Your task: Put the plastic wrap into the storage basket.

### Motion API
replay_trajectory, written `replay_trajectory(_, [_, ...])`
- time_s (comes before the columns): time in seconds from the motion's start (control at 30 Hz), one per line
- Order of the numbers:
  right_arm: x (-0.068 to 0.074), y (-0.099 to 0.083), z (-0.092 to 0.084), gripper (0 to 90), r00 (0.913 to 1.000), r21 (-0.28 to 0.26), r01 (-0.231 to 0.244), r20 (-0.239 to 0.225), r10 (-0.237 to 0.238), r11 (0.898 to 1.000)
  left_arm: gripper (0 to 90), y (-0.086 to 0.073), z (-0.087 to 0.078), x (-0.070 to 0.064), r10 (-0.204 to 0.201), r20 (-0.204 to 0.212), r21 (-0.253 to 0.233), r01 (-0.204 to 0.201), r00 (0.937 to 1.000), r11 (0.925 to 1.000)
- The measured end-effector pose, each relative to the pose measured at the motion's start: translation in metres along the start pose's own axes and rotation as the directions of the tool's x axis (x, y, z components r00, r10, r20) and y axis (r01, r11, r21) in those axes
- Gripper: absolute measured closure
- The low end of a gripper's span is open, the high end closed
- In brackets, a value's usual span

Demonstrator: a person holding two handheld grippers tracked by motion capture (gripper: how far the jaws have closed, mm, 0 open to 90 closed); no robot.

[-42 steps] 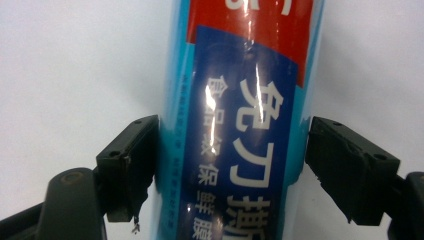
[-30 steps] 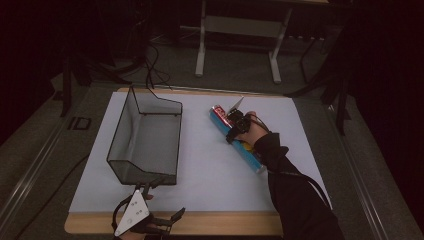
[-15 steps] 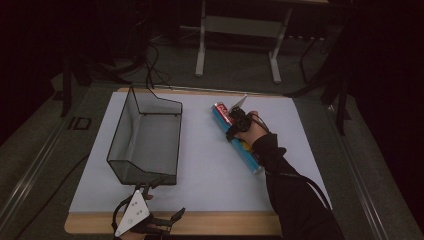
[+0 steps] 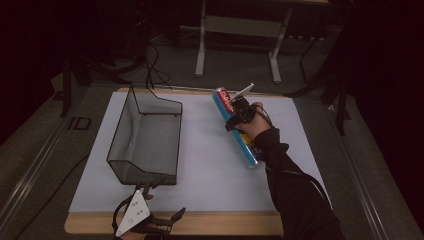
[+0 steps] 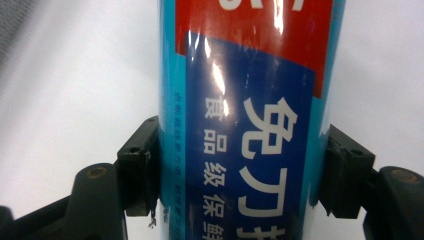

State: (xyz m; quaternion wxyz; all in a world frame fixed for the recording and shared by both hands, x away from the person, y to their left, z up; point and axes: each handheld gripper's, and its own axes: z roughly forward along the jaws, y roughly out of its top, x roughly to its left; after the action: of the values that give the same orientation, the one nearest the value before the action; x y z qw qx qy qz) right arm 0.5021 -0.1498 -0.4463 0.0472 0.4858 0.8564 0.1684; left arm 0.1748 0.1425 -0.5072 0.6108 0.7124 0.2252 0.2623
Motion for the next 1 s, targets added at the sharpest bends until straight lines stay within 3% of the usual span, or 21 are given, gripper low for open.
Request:
replay_trajectory(0.4, [0.026, 0.018, -0.036, 31.8, 0.9986, -0.106, -0.023, -0.05, 0.018, 0.994, 2.1, 0.0, -0.001, 0.0, 0.002, -0.002, -0.009, -0.002, 1.0, 1.0])
replay_trajectory(0.87, [0.06, 0.038, -0.062, 31.9, 0.9986, -0.222, -0.039, -0.043, 0.03, 0.974, 2.1, 0.0, -0.002, 0.001, -0.001, -0.001, -0.016, 0.001, 1.0, 0.9999])
replay_trajectory(1.0, [0.07, 0.043, -0.067, 31.9, 0.9954, -0.25, -0.055, -0.089, 0.034, 0.967, 2.1, 0.0, -0.001, 0.001, 0.002, -0.002, -0.018, -0.002, 1.0, 0.9998])
